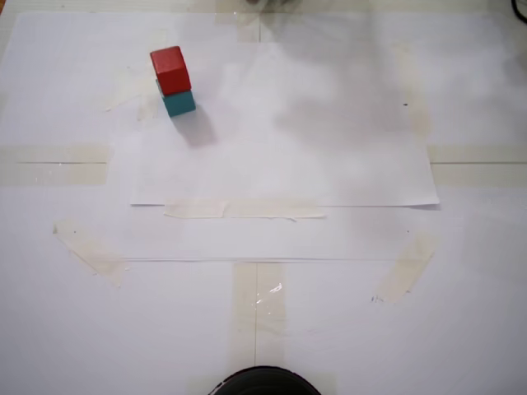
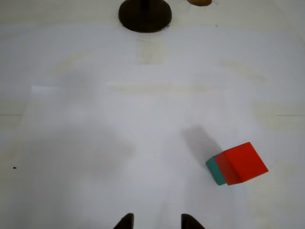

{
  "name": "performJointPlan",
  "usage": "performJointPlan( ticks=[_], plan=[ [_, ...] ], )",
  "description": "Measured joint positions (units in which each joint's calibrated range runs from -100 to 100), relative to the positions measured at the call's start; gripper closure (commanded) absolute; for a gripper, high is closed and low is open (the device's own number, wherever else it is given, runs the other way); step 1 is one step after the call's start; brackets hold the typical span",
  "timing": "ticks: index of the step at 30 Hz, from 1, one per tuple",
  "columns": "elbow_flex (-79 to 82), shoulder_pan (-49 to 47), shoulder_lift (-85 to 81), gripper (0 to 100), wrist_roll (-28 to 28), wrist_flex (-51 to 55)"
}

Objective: Put the red cube on the top of the blue cube.

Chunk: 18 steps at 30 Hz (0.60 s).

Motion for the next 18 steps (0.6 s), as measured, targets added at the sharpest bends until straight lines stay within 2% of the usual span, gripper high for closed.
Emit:
performJointPlan(
  ticks=[4,13,18],
  plan=[
    [3.3,-1.5,-3.9,100,0.0,0.0],
    [9.4,-1.4,-8.3,100,-0.7,-2.3],
    [14.7,-0.8,-9.0,100,0.9,-6.6]
  ],
)
